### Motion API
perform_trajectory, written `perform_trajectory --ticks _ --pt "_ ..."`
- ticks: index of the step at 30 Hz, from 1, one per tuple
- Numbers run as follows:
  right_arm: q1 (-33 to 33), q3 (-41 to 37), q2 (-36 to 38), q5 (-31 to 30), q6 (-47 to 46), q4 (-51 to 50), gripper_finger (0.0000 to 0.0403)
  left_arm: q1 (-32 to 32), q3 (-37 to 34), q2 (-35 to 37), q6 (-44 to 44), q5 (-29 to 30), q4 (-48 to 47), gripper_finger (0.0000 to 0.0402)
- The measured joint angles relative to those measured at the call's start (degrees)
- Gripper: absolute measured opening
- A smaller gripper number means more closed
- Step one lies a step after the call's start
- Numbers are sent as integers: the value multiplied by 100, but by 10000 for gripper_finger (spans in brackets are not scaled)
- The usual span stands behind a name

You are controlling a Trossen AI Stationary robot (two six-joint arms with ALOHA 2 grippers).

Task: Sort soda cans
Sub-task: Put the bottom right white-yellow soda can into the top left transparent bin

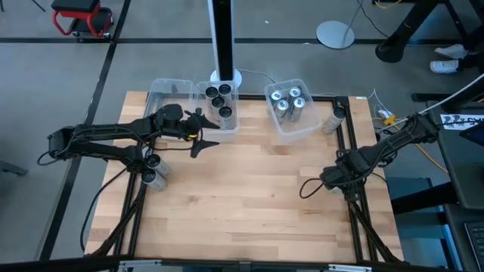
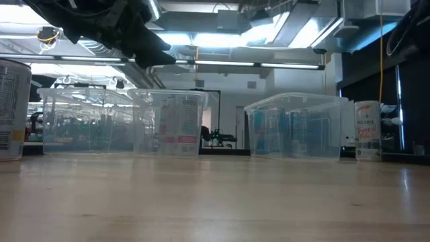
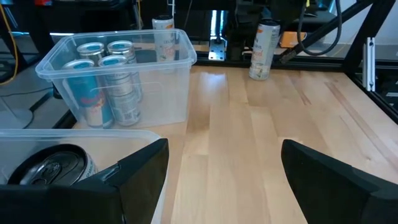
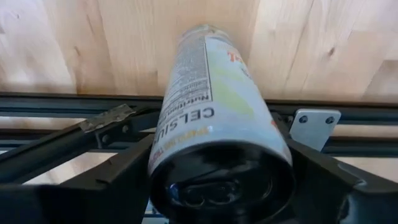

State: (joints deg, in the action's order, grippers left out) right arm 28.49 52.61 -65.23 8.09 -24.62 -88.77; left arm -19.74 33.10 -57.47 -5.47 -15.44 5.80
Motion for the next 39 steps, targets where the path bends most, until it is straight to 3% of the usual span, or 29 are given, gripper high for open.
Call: perform_trajectory --ticks 6,12,15,19,27,31,34,39 --pt "0 -2 2 -92 273 85 251 0 0 0 -95 0 0 301" --pt "0 289 -2 -357 571 165 250 -1 2 0 -97 0 -23 301" --pt "0 692 -6 -803 792 351 250 0 2 0 -97 0 -60 301" --pt "0 1244 -60 -1849 1481 754 250 1 2 0 -82 0 -42 301" --pt "-82 2000 -507 -3995 3931 1734 250 3 5 0 6 2 36 301" --pt "-389 2075 -860 -4638 5633 2665 250 10 7 0 55 2 183 301" --pt "-732 2077 -1229 -4517 7061 3675 250 10 7 0 141 7 208 301" --pt "-1276 2077 -1967 -3663 9166 5173 250 10 7 0 207 178 241 301"
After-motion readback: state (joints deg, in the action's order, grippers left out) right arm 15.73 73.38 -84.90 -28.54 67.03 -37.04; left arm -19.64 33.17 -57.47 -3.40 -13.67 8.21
